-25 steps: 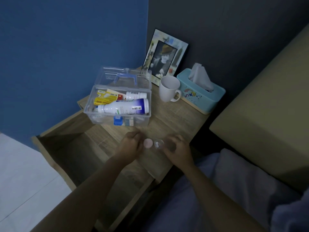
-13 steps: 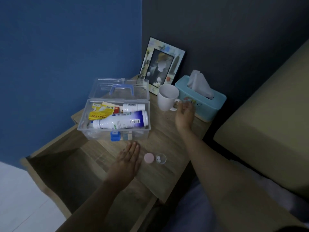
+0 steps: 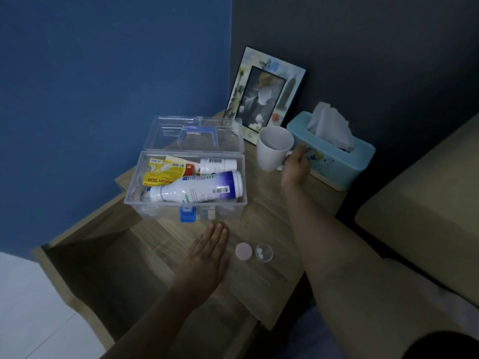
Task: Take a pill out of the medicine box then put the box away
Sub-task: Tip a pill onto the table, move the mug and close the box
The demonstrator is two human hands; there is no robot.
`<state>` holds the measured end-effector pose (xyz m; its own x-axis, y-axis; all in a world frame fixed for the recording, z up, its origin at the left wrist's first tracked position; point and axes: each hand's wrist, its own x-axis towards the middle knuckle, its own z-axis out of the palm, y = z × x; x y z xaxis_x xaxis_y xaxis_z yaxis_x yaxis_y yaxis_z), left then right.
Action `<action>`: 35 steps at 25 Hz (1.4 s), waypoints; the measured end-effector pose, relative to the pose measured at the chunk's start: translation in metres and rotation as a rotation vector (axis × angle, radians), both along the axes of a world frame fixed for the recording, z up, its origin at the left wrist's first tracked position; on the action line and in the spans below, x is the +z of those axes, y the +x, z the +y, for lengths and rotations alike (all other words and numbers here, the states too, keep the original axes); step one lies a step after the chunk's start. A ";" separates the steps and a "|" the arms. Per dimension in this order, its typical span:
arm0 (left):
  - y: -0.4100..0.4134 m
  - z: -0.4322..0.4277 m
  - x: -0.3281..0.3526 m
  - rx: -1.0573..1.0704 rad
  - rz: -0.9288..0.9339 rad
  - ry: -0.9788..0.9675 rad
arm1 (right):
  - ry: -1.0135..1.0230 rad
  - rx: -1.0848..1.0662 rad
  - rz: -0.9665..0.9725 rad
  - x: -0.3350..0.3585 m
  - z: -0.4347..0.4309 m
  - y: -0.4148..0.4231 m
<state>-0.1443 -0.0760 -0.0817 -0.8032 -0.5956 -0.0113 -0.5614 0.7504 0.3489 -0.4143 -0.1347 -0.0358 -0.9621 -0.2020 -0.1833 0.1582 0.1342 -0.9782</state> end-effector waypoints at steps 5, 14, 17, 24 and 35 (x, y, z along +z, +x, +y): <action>-0.001 0.000 -0.002 0.024 0.049 0.045 | -0.190 -0.085 -0.116 0.012 0.002 0.006; -0.001 0.001 0.001 0.013 -0.029 0.028 | -0.284 -0.107 -0.137 0.017 0.090 0.054; -0.001 0.002 0.002 0.007 -0.044 0.019 | -0.237 -0.122 -0.090 0.009 0.112 0.072; -0.001 0.003 0.003 0.022 -0.010 0.047 | -0.288 -0.086 -0.094 -0.007 0.121 0.085; 0.000 -0.001 -0.003 0.005 -0.043 0.066 | -0.198 -0.078 -0.041 -0.006 0.128 0.088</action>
